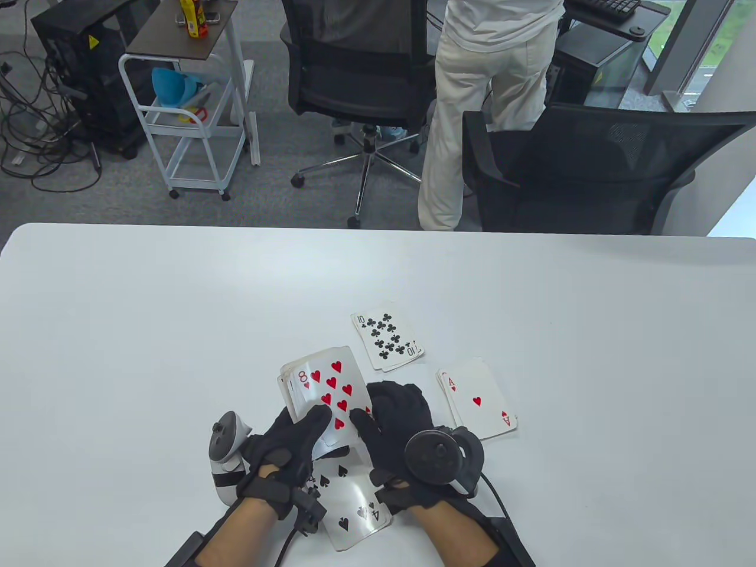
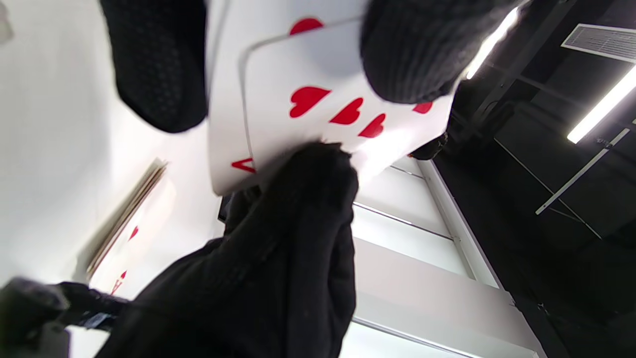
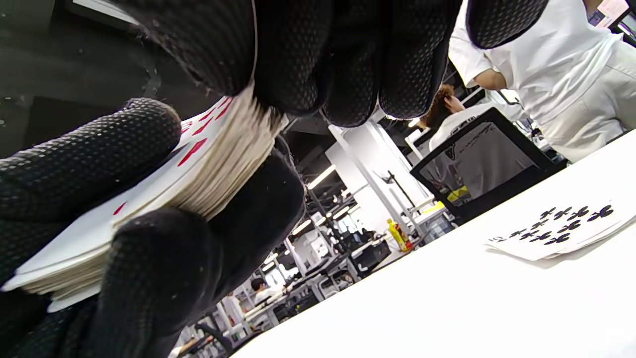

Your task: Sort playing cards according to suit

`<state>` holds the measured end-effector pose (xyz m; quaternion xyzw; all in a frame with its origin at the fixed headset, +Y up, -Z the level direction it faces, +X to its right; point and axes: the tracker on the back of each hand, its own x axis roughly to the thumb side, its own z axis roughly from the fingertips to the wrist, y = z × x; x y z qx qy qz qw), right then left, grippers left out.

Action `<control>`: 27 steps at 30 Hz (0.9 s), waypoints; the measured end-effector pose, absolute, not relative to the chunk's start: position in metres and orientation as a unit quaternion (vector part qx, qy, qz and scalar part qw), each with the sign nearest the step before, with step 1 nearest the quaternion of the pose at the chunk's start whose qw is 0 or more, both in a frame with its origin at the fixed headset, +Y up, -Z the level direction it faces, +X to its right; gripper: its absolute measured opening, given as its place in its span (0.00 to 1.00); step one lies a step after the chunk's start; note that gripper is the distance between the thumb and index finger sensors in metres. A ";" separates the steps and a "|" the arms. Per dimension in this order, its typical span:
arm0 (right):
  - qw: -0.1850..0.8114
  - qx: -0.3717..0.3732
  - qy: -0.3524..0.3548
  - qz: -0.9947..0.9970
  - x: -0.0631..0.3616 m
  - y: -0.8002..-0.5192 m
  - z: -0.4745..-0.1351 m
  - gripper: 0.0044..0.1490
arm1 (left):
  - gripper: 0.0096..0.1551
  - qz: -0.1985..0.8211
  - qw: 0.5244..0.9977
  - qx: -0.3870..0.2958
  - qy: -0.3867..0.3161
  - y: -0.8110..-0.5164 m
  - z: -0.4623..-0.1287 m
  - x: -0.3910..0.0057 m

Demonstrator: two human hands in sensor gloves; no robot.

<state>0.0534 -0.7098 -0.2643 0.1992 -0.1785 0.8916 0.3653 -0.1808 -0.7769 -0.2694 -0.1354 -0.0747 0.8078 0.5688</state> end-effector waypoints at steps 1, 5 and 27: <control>0.365 0.198 -0.178 0.892 0.054 -0.710 -0.265 0.23 | 0.35 0.808 0.569 -0.135 -0.074 -0.777 -0.270 -0.181; 0.365 0.186 -0.173 0.896 0.058 -0.714 -0.270 0.24 | 0.35 0.802 0.576 -0.140 -0.075 -0.778 -0.272 -0.180; 0.425 -0.036 -0.242 0.871 0.163 -0.698 -0.290 0.24 | 0.34 0.795 0.585 -0.143 -0.074 -0.779 -0.274 -0.175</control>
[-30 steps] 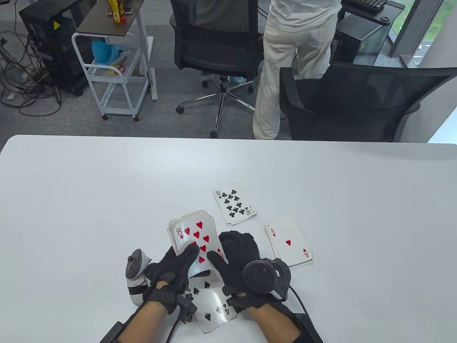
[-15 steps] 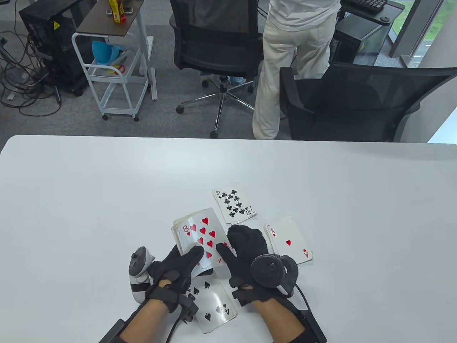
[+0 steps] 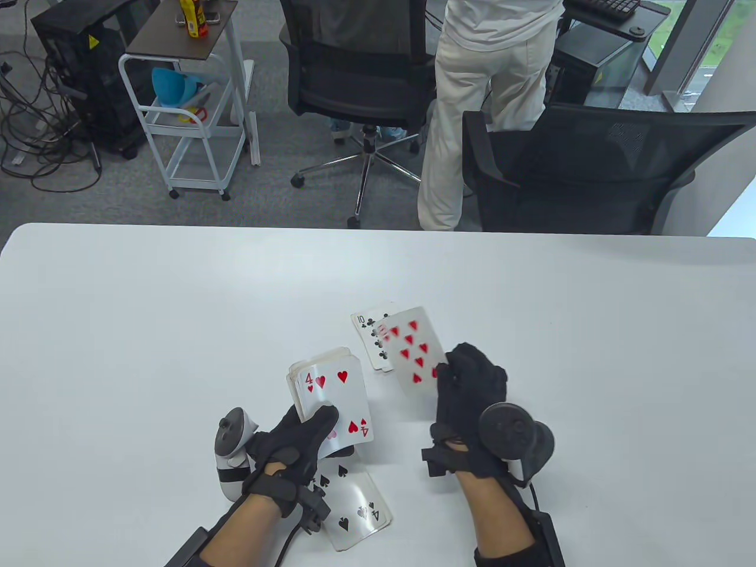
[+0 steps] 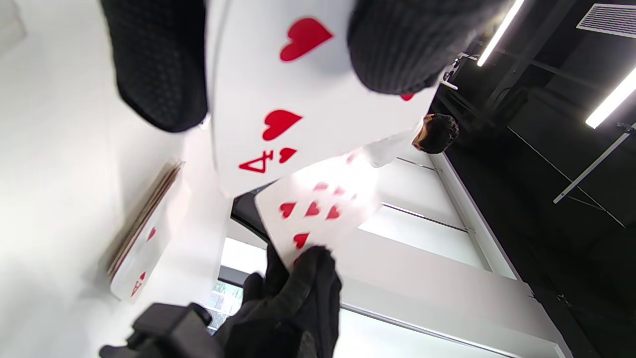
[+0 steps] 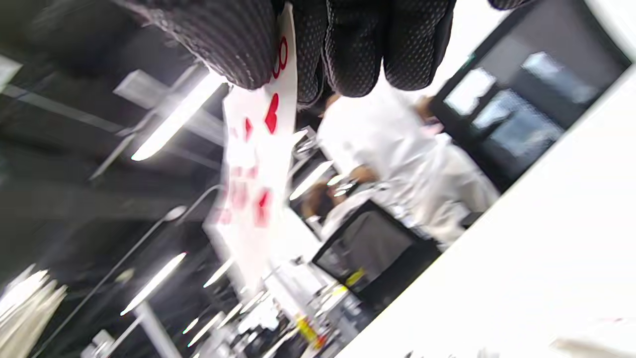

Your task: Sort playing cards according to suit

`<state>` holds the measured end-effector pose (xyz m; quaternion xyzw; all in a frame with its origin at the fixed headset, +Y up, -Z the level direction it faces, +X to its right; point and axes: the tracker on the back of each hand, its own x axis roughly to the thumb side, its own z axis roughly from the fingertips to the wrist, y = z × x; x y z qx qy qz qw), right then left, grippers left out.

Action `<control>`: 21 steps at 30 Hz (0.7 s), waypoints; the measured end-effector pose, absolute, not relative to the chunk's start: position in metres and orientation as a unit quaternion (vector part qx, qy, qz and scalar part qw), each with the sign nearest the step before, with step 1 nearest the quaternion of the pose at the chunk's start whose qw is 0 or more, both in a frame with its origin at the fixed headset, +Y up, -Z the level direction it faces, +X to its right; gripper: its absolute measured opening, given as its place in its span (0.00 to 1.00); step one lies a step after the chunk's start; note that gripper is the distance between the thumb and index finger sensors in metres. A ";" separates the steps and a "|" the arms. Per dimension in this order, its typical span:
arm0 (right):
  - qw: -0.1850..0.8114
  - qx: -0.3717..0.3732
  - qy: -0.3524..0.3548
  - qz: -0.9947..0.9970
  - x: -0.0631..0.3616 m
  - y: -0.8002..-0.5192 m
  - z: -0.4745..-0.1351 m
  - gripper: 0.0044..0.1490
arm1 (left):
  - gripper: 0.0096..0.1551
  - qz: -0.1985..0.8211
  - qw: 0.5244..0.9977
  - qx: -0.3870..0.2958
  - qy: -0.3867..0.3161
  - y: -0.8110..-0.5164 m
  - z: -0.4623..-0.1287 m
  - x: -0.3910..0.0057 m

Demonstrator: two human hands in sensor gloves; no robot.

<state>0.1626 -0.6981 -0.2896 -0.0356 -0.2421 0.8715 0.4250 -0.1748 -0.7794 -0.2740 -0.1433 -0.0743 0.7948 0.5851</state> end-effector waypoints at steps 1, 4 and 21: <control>0.414 -0.060 -0.237 0.877 0.176 -0.700 -0.293 0.24 | 0.34 0.794 0.586 -0.144 -0.074 -0.780 -0.274 -0.174; 0.339 -0.105 -0.148 0.923 0.195 -0.710 -0.304 0.24 | 0.34 0.788 0.593 -0.146 -0.075 -0.781 -0.275 -0.172; 0.172 -0.213 0.042 0.961 0.211 -0.753 -0.324 0.26 | 0.34 0.783 0.600 -0.149 -0.070 -0.783 -0.273 -0.174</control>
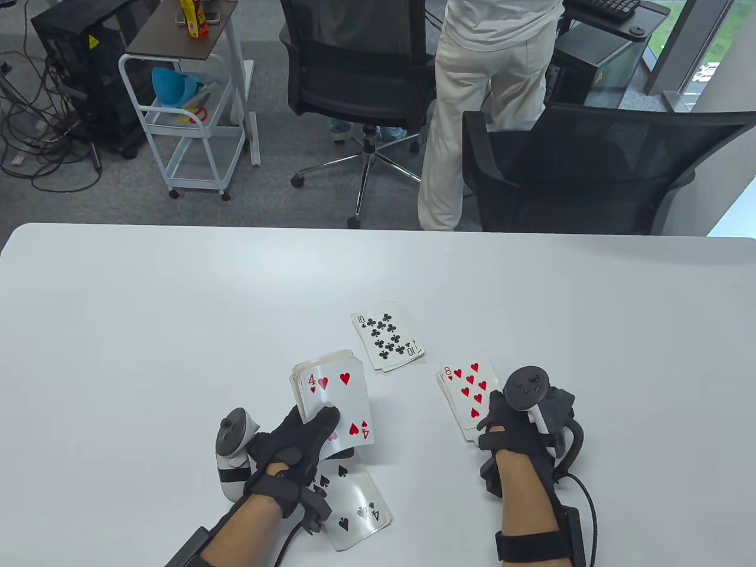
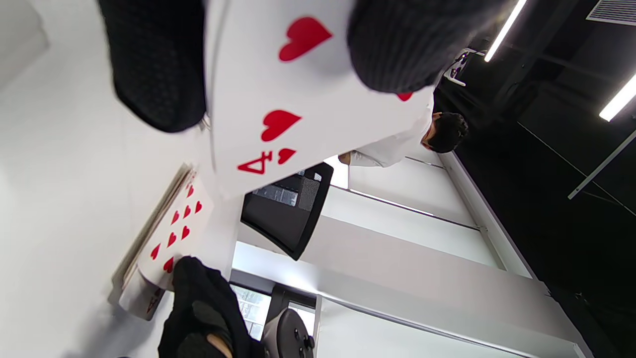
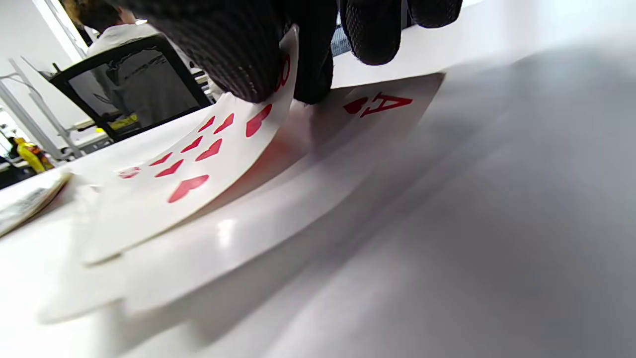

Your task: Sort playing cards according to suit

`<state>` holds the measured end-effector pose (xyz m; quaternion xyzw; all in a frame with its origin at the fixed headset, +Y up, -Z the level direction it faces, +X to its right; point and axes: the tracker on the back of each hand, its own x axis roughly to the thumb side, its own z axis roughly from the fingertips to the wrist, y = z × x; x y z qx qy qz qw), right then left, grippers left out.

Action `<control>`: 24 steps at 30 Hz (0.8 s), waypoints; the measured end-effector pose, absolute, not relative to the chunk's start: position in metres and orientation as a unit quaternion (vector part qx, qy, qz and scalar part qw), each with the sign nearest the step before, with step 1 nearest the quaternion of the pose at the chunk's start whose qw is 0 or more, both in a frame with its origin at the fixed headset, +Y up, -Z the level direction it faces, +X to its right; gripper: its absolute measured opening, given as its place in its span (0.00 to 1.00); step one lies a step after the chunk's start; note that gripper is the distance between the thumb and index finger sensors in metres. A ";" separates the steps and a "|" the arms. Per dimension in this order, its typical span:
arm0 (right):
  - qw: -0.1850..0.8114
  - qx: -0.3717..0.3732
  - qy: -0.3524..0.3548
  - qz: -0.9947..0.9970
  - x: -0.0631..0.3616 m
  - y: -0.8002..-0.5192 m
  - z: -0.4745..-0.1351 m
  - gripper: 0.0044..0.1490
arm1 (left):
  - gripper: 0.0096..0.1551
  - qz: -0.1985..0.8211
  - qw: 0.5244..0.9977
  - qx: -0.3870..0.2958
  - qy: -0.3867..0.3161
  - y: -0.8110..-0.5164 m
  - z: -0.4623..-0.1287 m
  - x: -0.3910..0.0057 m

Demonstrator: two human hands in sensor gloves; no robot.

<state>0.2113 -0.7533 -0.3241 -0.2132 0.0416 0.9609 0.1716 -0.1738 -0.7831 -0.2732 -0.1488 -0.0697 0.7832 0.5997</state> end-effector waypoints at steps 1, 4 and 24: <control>0.167 -0.214 0.043 0.961 0.211 -0.754 -0.325 0.27 | 0.34 0.783 0.600 -0.150 -0.070 -0.783 -0.273 -0.174; 0.149 -0.220 0.055 0.962 0.210 -0.760 -0.326 0.31 | 0.34 0.782 0.600 -0.150 -0.068 -0.784 -0.272 -0.173; 0.323 0.089 -0.124 0.934 0.119 -0.719 -0.296 0.33 | 0.34 0.782 0.602 -0.155 -0.046 -0.792 -0.270 -0.175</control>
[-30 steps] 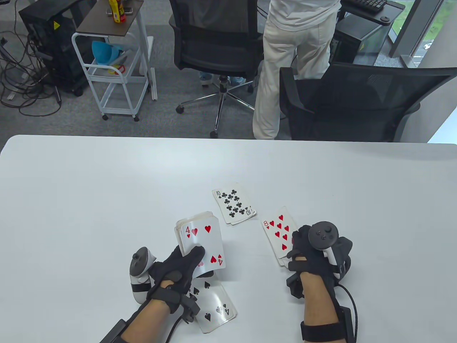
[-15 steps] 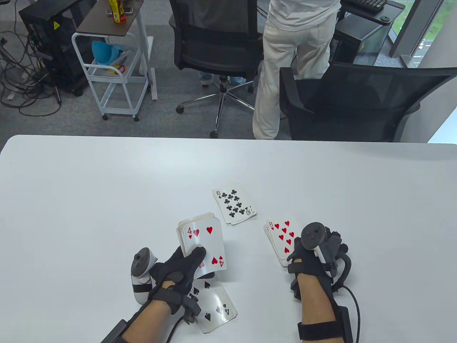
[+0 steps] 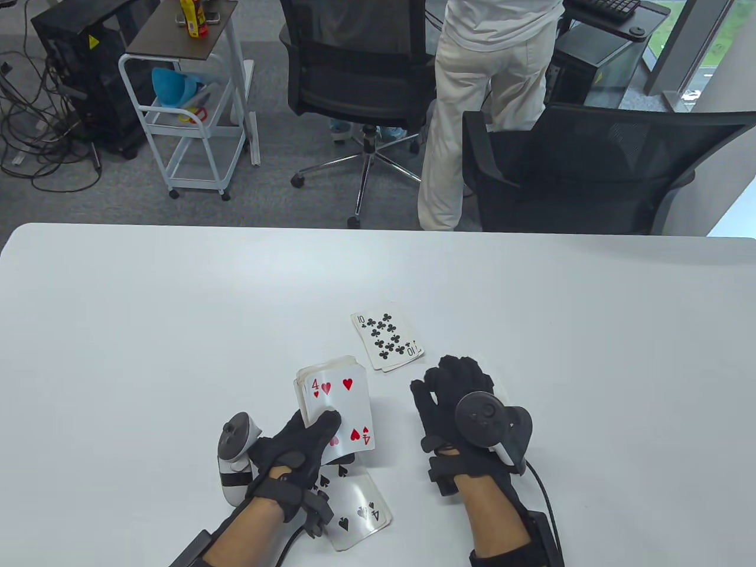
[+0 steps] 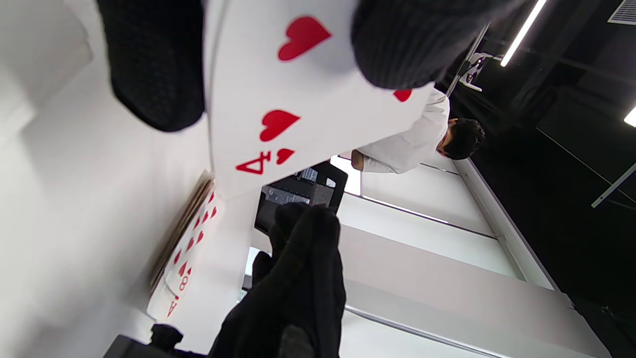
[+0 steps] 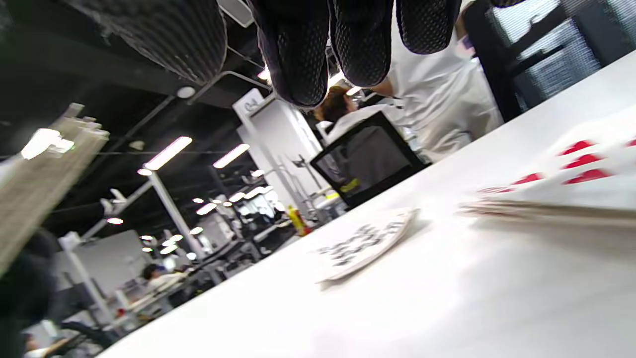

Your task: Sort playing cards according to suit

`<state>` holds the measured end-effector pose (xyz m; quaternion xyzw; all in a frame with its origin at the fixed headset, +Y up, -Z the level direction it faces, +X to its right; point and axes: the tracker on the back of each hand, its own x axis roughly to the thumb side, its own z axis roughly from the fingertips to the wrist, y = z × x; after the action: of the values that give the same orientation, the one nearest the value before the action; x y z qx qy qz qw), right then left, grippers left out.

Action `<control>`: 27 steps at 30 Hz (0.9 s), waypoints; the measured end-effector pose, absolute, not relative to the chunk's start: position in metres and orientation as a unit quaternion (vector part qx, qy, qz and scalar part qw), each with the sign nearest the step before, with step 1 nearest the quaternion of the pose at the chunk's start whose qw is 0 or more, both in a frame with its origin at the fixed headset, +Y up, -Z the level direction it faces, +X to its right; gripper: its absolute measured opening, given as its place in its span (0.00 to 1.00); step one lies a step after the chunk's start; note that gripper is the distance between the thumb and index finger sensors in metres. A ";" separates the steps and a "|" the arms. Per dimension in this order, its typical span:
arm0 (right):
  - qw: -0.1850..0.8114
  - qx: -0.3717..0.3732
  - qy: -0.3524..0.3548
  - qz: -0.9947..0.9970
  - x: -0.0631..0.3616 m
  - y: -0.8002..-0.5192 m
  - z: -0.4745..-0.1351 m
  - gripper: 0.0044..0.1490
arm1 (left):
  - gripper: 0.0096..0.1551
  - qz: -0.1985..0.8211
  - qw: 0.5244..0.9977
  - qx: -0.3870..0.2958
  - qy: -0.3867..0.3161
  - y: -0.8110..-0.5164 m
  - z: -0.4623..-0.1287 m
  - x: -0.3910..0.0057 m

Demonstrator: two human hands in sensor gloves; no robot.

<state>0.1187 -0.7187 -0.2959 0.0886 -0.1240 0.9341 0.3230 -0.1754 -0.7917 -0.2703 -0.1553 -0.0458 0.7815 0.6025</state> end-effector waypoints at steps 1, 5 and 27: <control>0.328 0.096 -0.124 0.931 0.114 -0.718 -0.294 0.33 | 0.34 0.783 0.601 -0.154 -0.044 -0.792 -0.271 -0.176; 0.333 0.136 -0.116 0.926 0.097 -0.716 -0.289 0.33 | 0.34 0.785 0.597 -0.159 -0.042 -0.793 -0.270 -0.174; 0.322 0.206 -0.040 0.923 0.058 -0.726 -0.279 0.44 | 0.34 0.785 0.600 -0.138 -0.061 -0.787 -0.268 -0.171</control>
<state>0.0576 -0.7258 -0.2786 0.2057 -0.0400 0.9234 0.3217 -0.1709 -0.7866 -0.2679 -0.1375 -0.0612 0.7854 0.6004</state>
